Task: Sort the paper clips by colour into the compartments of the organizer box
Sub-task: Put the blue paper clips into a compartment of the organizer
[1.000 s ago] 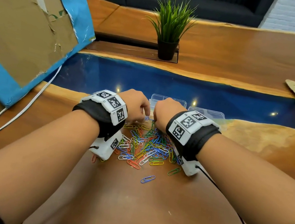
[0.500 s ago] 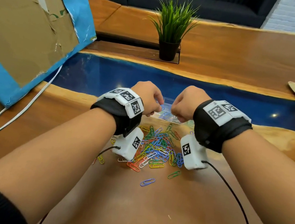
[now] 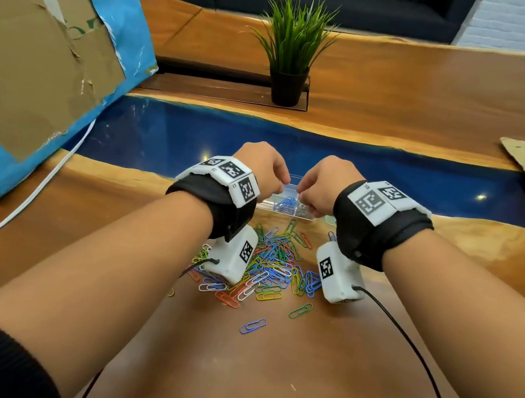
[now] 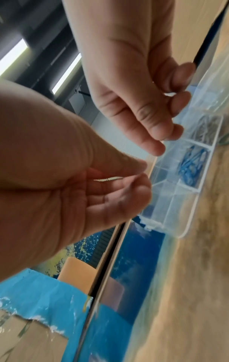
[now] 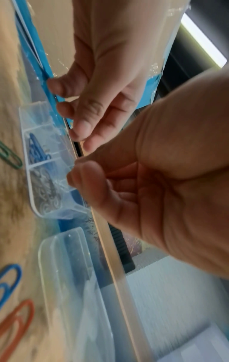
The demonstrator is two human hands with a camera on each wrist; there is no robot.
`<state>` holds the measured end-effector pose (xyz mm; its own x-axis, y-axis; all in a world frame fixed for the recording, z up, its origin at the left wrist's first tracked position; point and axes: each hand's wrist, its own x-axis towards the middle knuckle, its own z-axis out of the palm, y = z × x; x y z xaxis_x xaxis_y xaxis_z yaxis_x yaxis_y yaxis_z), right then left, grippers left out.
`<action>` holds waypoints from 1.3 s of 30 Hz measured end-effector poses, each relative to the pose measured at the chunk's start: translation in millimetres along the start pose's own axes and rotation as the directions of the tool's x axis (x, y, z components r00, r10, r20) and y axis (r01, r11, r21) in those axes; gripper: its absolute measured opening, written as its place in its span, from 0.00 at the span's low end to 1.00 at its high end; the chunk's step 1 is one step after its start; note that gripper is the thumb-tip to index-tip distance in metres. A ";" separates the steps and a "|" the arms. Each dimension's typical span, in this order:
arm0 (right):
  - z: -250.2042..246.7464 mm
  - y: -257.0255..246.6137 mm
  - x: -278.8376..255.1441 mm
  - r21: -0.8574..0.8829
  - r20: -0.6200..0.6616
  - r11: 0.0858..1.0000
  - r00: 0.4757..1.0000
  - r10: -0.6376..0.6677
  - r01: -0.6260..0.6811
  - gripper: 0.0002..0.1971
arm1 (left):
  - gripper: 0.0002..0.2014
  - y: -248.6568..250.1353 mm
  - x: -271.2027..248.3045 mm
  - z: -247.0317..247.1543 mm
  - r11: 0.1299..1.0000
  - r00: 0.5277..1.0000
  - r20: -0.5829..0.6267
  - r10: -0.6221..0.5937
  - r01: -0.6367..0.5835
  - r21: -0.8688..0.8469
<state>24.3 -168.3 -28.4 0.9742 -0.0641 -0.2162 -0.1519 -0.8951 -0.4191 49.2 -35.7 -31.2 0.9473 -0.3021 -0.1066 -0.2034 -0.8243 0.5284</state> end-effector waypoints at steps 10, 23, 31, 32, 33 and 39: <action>4.7 -16.0 -6.8 -0.078 -0.023 0.982 0.985 -0.172 0.170 0.10 | 0.05 -28.8 -17.8 -27.0 0.988 0.997 0.029 0.066 -0.070 0.135; 22.4 -47.1 -14.6 -0.244 0.169 0.912 0.940 -0.295 0.331 0.13 | 0.07 -67.7 -37.2 -34.5 0.897 0.977 0.189 -0.096 0.003 0.442; 23.2 -31.1 -21.4 -0.324 0.322 0.829 0.877 -0.356 0.455 0.13 | 0.04 -66.0 -38.5 -30.9 0.882 0.976 0.192 -0.103 0.001 0.471; 24.1 -30.4 -21.1 -0.323 0.323 0.829 0.876 -0.358 0.457 0.13 | 0.04 -66.1 -38.8 -29.7 0.880 0.975 0.197 -0.106 0.000 0.474; 24.6 -30.0 -21.4 -0.323 0.324 0.829 0.876 -0.356 0.457 0.13 | 0.04 -66.2 -39.1 -29.0 0.880 0.974 0.200 -0.108 0.000 0.476; 29.4 -27.2 -24.0 -0.318 0.351 0.842 0.879 -0.322 0.436 0.09 | 0.05 -62.3 -44.9 -28.7 0.905 0.982 0.176 -0.076 -0.006 0.426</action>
<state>0.2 -129.5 -37.7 0.8467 0.3872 -0.3649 0.3496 -0.9219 -0.1671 26.4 43.0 -35.2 0.9018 -0.3178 -0.2927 -0.2952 -0.9479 0.1197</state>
